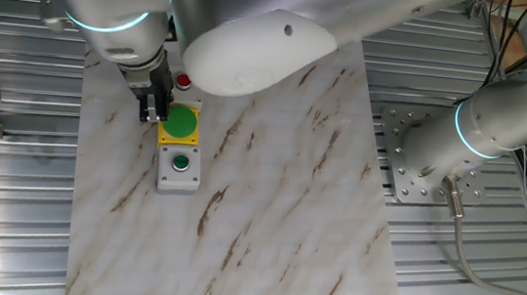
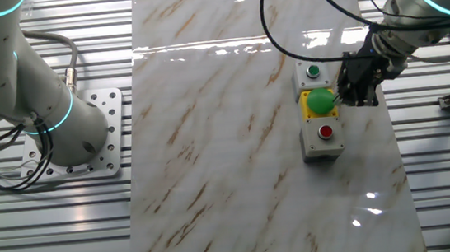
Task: Press three buttons from left to right in sequence
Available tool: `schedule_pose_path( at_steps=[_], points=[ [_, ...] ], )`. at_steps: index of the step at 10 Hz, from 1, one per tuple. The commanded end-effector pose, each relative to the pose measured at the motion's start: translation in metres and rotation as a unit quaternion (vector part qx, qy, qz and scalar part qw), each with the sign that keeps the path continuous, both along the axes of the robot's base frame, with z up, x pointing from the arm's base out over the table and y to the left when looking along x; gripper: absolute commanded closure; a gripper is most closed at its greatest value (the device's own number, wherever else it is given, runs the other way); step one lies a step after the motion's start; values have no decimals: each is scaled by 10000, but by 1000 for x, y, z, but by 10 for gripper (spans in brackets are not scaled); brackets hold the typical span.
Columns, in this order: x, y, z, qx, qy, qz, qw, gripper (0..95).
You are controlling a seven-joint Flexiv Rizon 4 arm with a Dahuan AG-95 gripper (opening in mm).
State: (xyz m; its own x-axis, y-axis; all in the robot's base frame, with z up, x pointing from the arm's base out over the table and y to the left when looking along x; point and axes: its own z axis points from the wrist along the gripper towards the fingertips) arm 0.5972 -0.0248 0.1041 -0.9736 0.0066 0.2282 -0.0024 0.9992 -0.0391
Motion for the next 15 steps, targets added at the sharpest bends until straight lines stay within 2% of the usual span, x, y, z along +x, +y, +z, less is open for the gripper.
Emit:
schedule_pose_path(
  at_steps=[1,2,3,4,5,10,15],
  points=[
    [0,0,0,-14,92,-230,9997,950],
    [0,0,0,6,125,-287,9995,950],
    [1,1,0,27,75,-107,9999,950],
    [4,4,-1,-7,90,-141,9999,950],
    [5,5,-1,-44,172,-152,9997,950],
    [-4,-4,1,141,207,39,9997,950],
    [-4,-4,1,109,254,14,9996,950]
  ],
)
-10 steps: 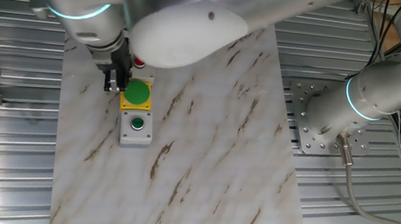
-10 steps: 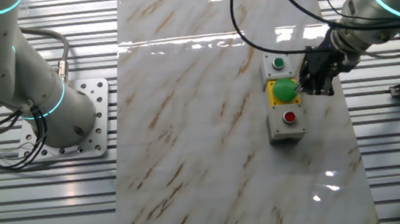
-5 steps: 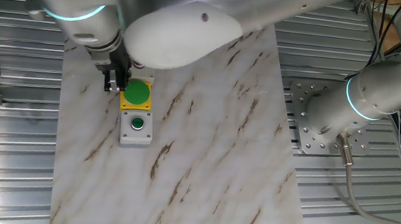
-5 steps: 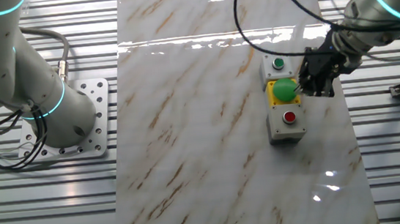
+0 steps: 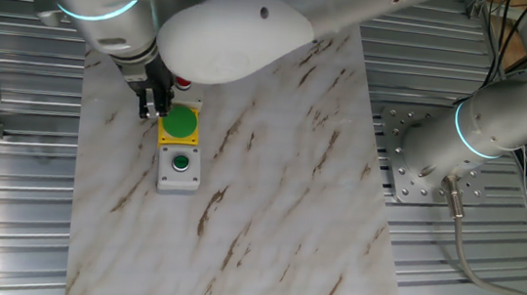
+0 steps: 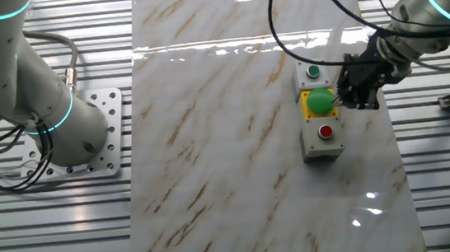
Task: Press three buttons from left to right in sequence
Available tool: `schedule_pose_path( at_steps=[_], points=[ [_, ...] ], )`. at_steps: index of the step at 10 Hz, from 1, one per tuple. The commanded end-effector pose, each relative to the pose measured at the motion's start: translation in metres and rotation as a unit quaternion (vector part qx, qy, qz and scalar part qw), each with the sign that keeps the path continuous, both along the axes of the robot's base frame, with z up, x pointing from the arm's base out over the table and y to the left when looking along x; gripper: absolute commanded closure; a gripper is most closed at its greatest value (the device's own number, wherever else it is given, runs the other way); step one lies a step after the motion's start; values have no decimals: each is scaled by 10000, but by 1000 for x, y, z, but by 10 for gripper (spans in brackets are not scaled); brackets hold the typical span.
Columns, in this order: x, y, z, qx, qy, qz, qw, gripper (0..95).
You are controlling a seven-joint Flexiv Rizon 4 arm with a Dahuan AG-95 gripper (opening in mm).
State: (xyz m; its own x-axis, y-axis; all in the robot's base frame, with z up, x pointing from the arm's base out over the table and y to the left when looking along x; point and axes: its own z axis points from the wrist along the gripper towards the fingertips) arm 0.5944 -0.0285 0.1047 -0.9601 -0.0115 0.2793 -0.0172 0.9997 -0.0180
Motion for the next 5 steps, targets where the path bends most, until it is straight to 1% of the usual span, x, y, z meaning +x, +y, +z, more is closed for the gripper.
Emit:
schedule_pose_path(
  at_steps=[1,3,5],
  points=[
    [-2,0,1,2,-2,-72,10000,950],
    [-2,0,1,14,1,-82,10000,950],
    [-2,0,1,51,-35,-58,10000,950]
  ],
)
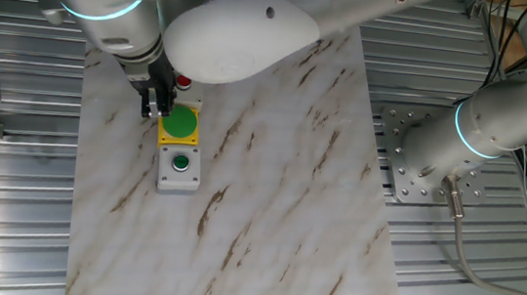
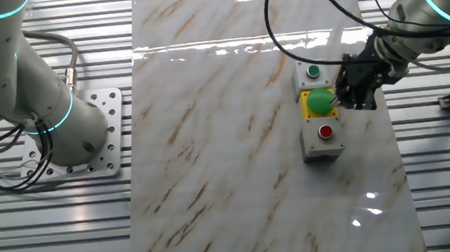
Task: Press three buttons from left to right in sequence
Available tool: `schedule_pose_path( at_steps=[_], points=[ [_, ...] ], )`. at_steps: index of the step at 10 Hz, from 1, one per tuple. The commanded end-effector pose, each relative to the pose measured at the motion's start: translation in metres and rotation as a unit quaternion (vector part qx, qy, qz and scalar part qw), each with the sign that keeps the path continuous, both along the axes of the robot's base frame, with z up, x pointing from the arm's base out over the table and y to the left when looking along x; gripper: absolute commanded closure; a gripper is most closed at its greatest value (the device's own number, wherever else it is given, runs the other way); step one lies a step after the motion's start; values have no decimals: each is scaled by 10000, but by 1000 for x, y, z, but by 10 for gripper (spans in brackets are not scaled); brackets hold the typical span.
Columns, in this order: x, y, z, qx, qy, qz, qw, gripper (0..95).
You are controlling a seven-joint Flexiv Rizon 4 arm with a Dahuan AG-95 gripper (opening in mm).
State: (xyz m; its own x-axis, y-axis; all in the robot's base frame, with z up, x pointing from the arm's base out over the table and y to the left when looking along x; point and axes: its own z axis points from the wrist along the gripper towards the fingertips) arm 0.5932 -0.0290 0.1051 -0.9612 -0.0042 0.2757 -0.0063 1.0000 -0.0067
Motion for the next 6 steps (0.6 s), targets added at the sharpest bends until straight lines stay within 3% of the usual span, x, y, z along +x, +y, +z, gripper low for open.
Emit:
schedule_pose_path(
  at_steps=[1,4,6],
  points=[
    [0,0,0,-4,-40,43,10000,950],
    [0,0,0,184,31,301,9994,950],
    [0,0,0,247,175,418,9987,950]
  ],
)
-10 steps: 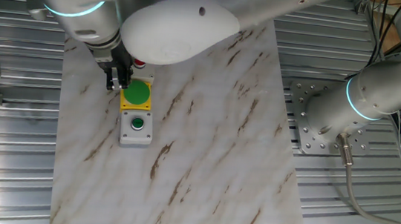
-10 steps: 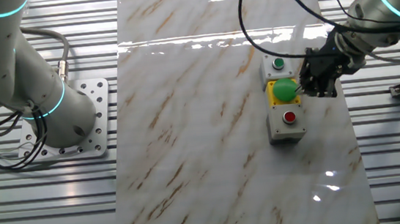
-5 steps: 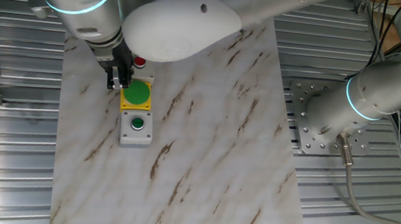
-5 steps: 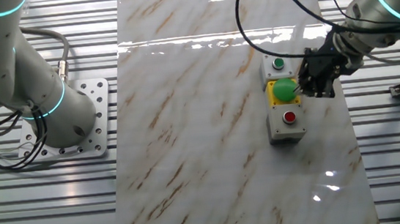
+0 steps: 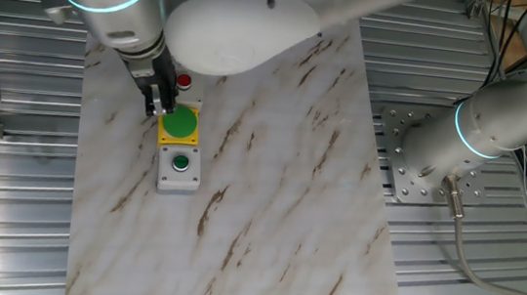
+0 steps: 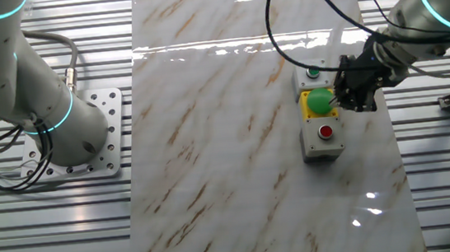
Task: Press three buttons from left to right in sequence
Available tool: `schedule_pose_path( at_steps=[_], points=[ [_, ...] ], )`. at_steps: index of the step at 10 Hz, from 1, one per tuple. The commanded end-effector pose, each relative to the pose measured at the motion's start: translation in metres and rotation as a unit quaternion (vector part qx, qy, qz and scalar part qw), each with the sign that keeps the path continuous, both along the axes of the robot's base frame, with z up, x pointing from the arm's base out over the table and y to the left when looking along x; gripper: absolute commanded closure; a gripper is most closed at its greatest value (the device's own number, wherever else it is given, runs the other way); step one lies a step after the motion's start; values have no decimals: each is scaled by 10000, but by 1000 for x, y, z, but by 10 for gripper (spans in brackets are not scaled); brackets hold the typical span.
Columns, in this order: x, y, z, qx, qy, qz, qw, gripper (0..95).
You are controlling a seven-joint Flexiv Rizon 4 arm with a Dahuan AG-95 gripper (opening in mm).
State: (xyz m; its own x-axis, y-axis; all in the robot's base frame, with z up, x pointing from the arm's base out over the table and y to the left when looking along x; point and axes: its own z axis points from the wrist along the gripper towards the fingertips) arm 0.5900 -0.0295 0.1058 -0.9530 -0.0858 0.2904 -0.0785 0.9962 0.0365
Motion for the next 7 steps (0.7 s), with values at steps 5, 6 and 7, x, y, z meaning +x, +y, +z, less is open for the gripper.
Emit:
schedule_pose_path(
  at_steps=[5,6,7],
  points=[
    [3,1,-1,179,167,337,9991,950],
    [3,1,-1,164,197,285,9993,950],
    [3,1,-1,119,184,162,9996,950]
  ],
)
